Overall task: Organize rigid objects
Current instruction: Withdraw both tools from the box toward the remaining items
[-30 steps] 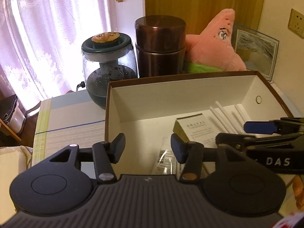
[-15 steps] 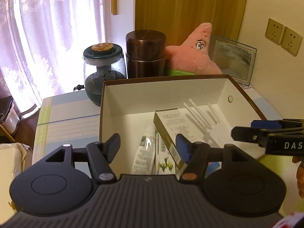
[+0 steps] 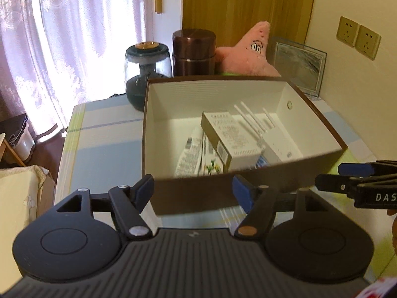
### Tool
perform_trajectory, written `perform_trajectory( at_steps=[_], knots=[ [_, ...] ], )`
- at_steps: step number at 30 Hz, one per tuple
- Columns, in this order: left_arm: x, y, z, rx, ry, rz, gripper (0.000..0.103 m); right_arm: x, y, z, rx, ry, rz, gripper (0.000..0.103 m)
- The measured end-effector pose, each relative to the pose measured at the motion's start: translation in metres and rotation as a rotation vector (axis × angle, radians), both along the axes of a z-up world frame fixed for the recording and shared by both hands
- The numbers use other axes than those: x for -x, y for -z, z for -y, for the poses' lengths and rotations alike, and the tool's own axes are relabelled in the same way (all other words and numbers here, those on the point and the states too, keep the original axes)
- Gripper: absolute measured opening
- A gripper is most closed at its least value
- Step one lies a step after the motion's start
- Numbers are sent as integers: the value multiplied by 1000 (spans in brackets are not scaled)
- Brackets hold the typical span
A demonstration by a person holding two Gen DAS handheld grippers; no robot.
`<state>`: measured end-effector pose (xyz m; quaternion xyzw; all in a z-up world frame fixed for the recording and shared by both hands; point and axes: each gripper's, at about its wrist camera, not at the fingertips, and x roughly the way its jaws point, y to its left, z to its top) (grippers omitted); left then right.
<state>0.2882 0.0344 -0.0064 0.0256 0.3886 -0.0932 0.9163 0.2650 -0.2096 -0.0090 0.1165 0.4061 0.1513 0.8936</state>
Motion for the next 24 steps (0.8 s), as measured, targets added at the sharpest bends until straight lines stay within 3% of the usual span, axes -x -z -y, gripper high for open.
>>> perform_trajectory(
  at_steps=[11,24],
  knots=[
    [55,16,0,-8,6,-41,71,43,15,1,21,-16,-61,69],
    [90,38,-2,-26,-12,-104,74,68,36,-7,62,-68,-137,69]
  ],
)
